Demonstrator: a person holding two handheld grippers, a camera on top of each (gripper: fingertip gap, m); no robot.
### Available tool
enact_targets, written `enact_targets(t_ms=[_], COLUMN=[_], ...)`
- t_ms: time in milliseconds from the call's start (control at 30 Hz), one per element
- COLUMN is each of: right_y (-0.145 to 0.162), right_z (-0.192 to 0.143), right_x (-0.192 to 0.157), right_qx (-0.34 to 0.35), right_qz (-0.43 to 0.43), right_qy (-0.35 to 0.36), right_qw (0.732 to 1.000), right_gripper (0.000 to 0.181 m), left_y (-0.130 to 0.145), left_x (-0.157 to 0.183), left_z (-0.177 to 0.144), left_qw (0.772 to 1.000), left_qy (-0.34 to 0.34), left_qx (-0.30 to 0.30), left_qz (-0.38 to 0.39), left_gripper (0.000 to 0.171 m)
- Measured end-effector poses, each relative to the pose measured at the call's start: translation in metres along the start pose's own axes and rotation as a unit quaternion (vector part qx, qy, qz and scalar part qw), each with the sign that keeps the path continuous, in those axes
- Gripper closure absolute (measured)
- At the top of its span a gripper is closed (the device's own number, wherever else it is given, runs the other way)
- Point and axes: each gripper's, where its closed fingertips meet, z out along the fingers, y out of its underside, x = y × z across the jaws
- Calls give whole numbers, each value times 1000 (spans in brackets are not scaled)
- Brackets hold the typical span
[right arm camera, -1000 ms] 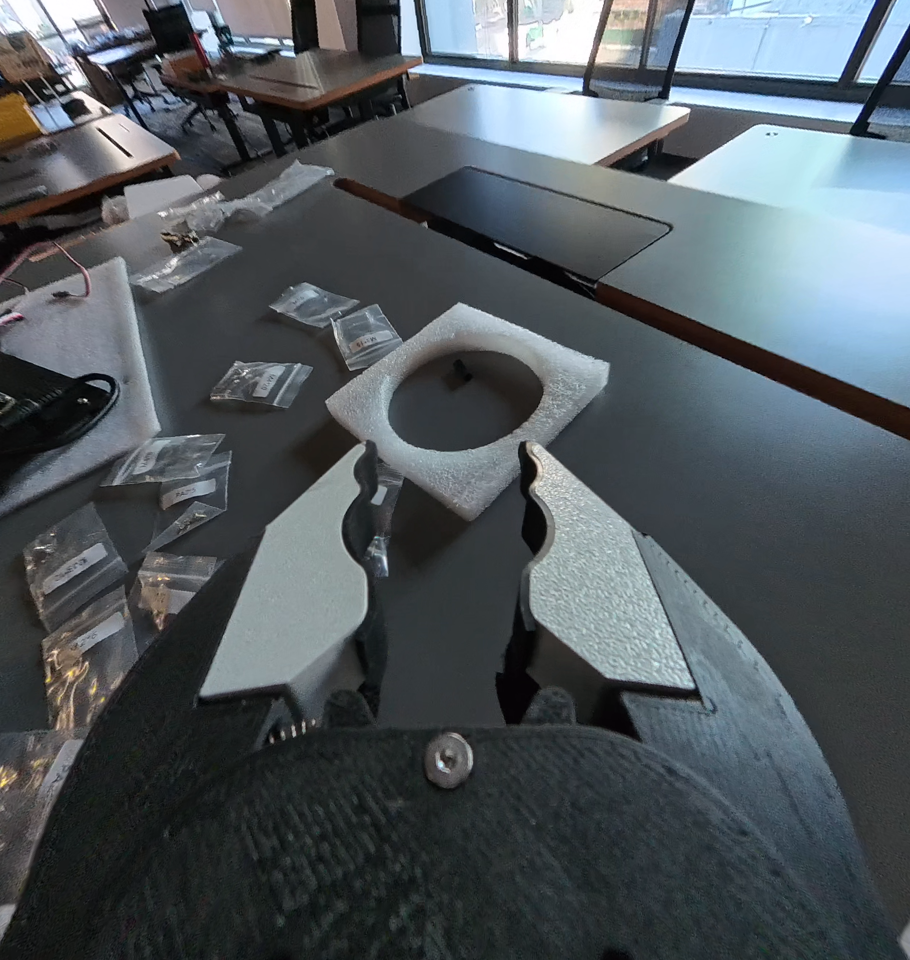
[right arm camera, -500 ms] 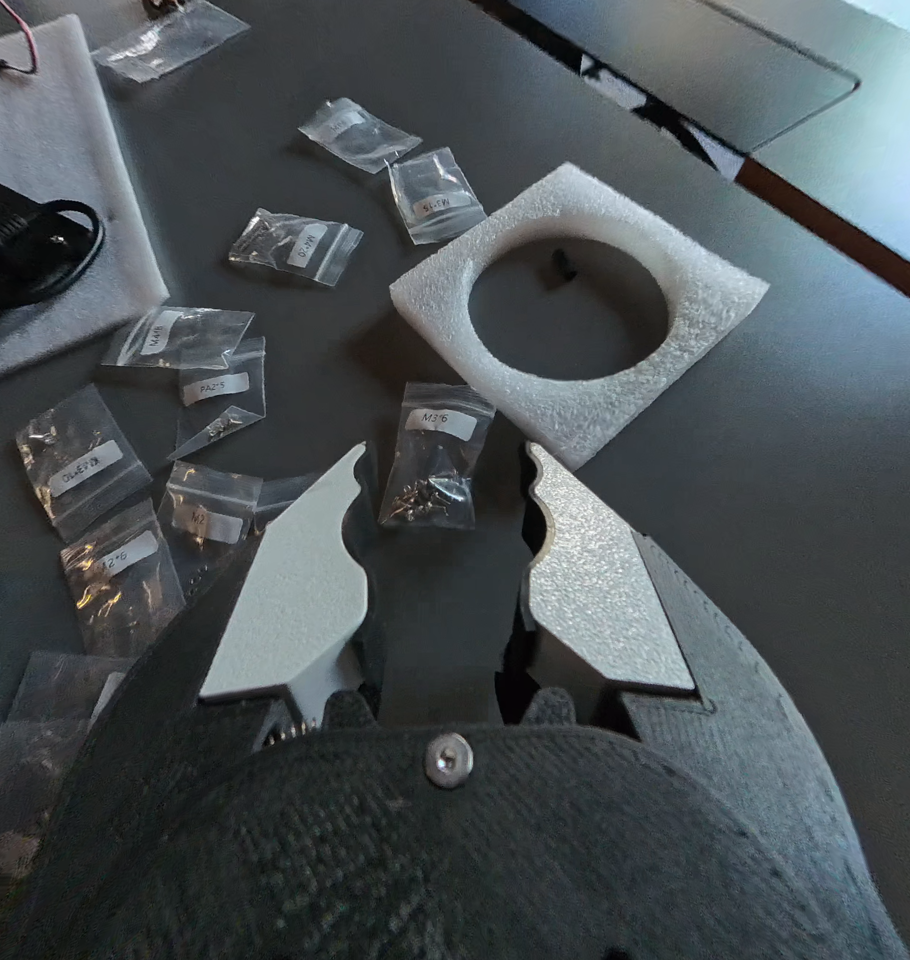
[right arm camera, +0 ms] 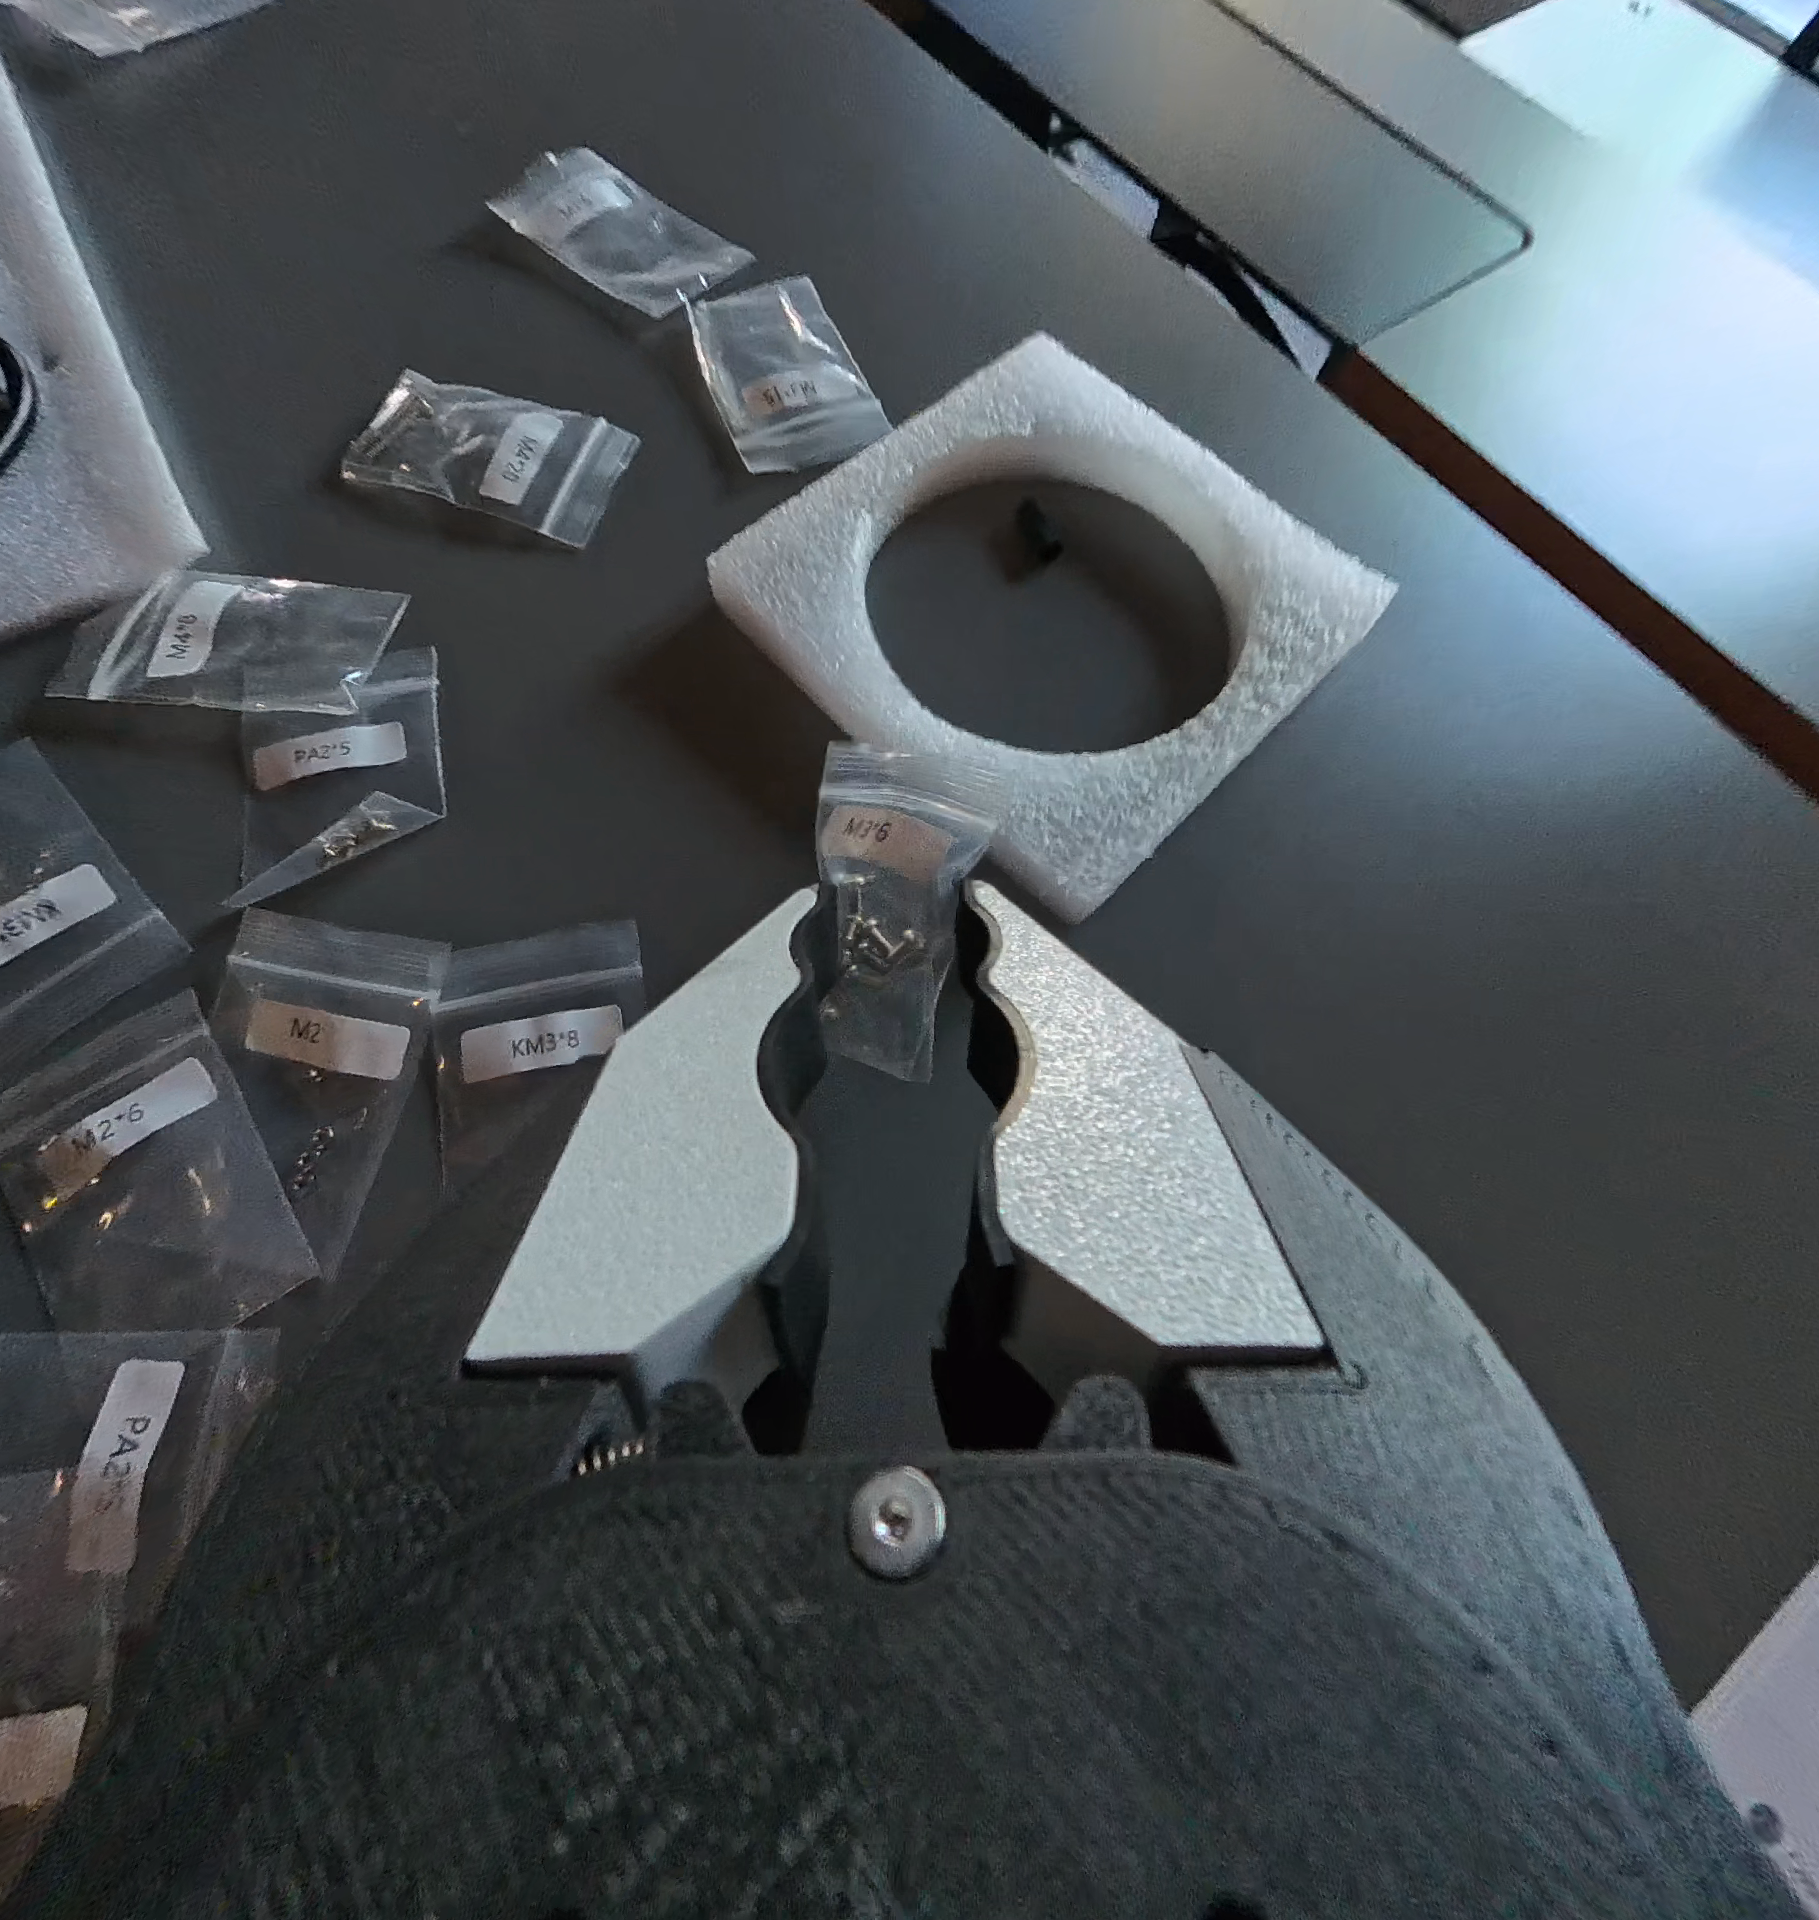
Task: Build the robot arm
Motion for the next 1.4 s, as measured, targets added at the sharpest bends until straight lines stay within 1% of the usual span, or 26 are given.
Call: enact_targets(t_ms=[67, 133, 267, 367, 467, 533, 600, 633, 700, 833, 867, 1000, 1100, 1133, 1167, 1267, 1333, 1400], right_y=[-7, -17, -34, -30, -24, -26, -24, -23, -22, -16, -17, -18, -19, -20, -21, -33, -33, -28], right_z=[-3, -4, 5, 19, 31, 37, 39, 38, 35, 35, 36, 38, 38, 37, 37, 40, 45, 50], right_x=[5, 6, 22, 39, 39, 38, 36, 35, 33, 36, 34, 34, 34, 34, 34, 34, 35, 32], right_qx=[4, 11, 5, -47, -91, -92, -101, -108, -102, -101, -99, -96, -91, -91, -92, -87, -104, -135], right_qz=[-9, -17, -25, -59, -80, -70, -44, -34, -34, -79, -75, -73, -77, -74, -71, -67, -62, -44], right_qy=[7, -9, -39, -50, -86, -97, -112, -120, -125, -116, -124, -130, -132, -134, -135, -131, -126, -132], right_qw=[1000, 1000, 999, 996, 989, 989, 988, 986, 986, 985, 985, 984, 984, 984, 984, 985, 985, 981], right_gripper=[160, 160, 160, 160, 158, 153, 140, 137, 137, 139, 143, 144, 141, 134, 131, 135, 138, 138], left_y=[-3, -6, -5, -2, 0, 1, 2, 2, 3, 5, 6, 6, 7, 8, 8, 8, 8, 8], left_x=[-5, -4, 4, 5, 9, 11, 12, 13, 12, 10, 10, 10, 11, 11, 11, 11, 12, 13], left_z=[1, 3, 10, 15, 19, 20, 21, 22, 22, 25, 25, 26, 27, 27, 27, 27, 27, 28], left_qw=[1000, 1000, 999, 999, 998, 998, 998, 998, 998, 997, 997, 997, 997, 997, 997, 997, 997, 997], left_qy=[-1, 9, 41, 39, 47, 50, 51, 51, 48, 47, 46, 46, 48, 48, 47, 49, 52, 53], left_qx=[7, 16, 20, 15, 14, 14, 12, 11, 12, 10, 8, 7, 3, 1, 1, 1, 3, 3], left_qz=[4, -2, -15, -19, -33, -39, -42, -44, -46, -54, -55, -57, -56, -54, -53, -54, -56, -55], left_gripper=[141, 140, 140, 140, 140, 140, 139, 139, 139, 139, 139, 140, 139, 139, 139, 140, 140, 140])
